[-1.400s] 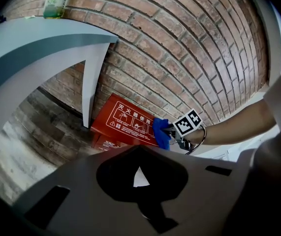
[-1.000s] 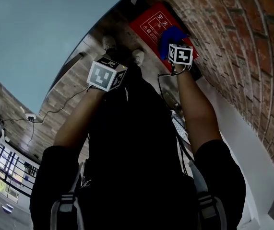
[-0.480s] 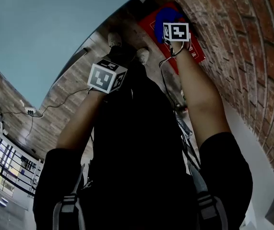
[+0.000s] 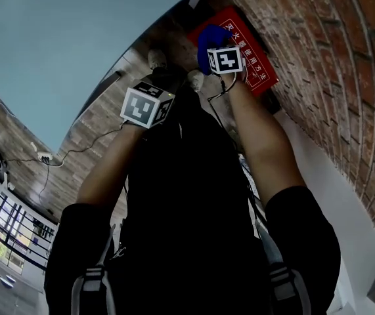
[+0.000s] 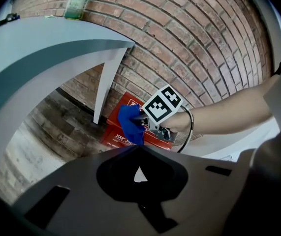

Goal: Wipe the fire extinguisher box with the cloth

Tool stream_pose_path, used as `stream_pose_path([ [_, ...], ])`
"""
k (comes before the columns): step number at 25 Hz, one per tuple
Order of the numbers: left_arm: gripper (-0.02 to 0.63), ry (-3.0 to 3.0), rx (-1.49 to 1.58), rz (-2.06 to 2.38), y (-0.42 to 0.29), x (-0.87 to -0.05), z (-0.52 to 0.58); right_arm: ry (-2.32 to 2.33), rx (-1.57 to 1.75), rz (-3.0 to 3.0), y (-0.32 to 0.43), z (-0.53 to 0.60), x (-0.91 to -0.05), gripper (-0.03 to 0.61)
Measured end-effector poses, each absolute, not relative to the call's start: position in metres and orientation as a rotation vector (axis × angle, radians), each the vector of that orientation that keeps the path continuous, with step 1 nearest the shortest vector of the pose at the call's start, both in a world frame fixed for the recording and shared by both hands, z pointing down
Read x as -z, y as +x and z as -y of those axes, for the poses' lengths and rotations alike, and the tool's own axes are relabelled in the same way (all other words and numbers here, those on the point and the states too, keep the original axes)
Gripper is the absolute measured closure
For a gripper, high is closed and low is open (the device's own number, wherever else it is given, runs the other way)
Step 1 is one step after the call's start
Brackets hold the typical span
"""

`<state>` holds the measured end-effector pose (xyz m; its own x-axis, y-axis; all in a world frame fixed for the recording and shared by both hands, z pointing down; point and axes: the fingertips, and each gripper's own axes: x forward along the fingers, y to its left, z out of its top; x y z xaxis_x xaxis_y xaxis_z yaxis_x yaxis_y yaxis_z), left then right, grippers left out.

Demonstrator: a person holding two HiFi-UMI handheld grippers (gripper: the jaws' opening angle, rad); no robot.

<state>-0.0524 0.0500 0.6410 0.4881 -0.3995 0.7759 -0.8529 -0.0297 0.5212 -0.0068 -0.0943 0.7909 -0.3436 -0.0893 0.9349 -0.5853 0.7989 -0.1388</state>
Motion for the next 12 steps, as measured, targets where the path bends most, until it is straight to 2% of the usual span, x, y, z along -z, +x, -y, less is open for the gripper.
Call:
stream_pose_path([
  [12, 0.618, 1.691, -0.577, 1.023, -0.025, -0.64, -0.029, 0.613, -0.684, 1.914, 0.055, 0.078, -0.79, 0.537],
])
